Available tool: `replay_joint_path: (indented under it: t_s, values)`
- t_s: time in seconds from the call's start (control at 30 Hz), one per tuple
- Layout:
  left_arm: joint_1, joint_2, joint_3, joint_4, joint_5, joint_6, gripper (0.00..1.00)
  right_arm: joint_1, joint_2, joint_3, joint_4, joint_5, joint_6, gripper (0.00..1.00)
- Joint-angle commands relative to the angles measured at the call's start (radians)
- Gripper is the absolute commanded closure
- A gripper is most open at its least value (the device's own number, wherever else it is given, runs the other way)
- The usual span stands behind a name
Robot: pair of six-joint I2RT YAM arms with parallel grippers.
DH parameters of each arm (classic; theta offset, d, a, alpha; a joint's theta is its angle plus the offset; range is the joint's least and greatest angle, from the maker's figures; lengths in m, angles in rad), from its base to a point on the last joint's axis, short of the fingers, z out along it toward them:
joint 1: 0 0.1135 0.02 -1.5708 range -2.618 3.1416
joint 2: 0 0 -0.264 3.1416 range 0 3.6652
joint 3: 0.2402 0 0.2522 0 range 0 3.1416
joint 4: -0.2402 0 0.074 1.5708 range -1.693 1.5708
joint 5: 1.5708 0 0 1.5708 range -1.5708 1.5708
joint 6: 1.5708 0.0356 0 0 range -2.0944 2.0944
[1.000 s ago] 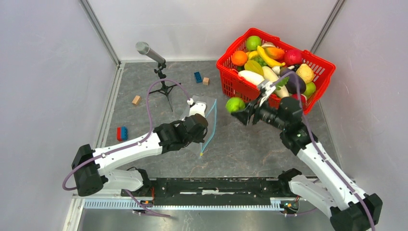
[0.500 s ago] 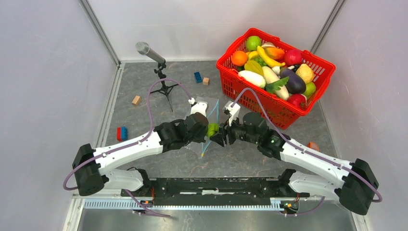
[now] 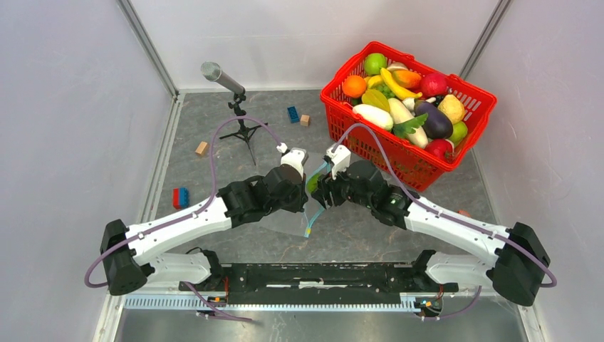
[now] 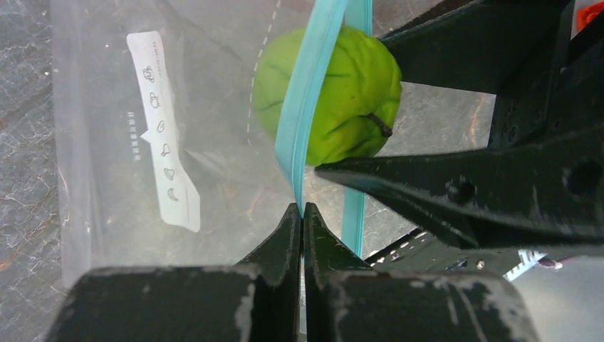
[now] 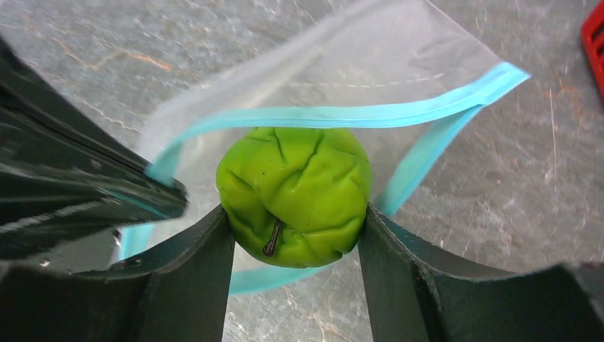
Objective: Place the food in the zip-top bag and seal the zipper
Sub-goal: Place the fake vegetable in the zipper food storage bag.
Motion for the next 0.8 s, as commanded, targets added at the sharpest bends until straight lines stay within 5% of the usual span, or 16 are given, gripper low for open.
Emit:
replay_joint_path:
  t_s: [0.0,0.3,0.47,0.77]
  values:
    - [0.001,-0.014,0.081,-0.006,0.007,0.005,0.98,0.022,0.006,0.116,0.023,-0.058,-0.050,0.36]
    - [0.030,-0.066,0.092,-0.013,-0.007,-0.027,0.98,0.023,-0.064,0.170,-0.035,-0.060,-0.063,0.12]
    - [0.066,-0.100,0.096,-0.012,-0.006,-0.030,0.98,0.022,-0.134,0.196,-0.054,-0.096,-0.055,0.12]
    - [0.096,-0.128,0.054,-0.007,-0.029,-0.047,0.98,0.023,-0.302,0.061,-0.090,0.161,0.056,0.14]
